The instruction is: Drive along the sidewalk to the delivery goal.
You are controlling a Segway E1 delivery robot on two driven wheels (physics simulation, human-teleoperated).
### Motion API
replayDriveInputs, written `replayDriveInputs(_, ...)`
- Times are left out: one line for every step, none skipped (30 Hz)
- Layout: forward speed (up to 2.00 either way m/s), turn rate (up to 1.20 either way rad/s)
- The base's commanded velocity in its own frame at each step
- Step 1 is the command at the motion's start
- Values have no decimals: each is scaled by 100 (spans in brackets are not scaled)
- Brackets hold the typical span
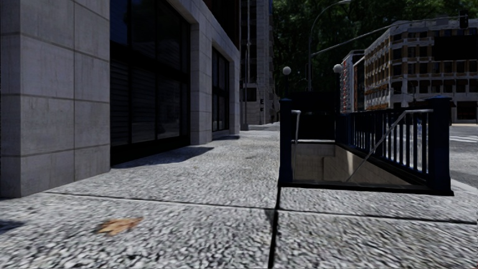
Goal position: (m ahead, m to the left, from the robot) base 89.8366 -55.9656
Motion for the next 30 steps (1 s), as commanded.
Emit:
replayDriveInputs(200,39)
replayDriveInputs(200,39)
replayDriveInputs(200,39)
replayDriveInputs(200,39)
replayDriveInputs(200,39)
replayDriveInputs(200,39)
replayDriveInputs(200,39)
replayDriveInputs(200,39)
replayDriveInputs(200,39)
replayDriveInputs(200,39)
replayDriveInputs(200,39)
replayDriveInputs(200,39)
replayDriveInputs(200,39)
replayDriveInputs(200,39)
replayDriveInputs(200,39)
replayDriveInputs(200,39)
replayDriveInputs(200,37)
replayDriveInputs(200,19)
replayDriveInputs(200,0)
replayDriveInputs(200,0)
replayDriveInputs(200,0)
replayDriveInputs(200,0)
replayDriveInputs(200,0)
replayDriveInputs(200,0)
replayDriveInputs(200,0)
replayDriveInputs(200,-7)
replayDriveInputs(200,-14)
replayDriveInputs(200,-14)
replayDriveInputs(200,-16)
replayDriveInputs(200,-16)
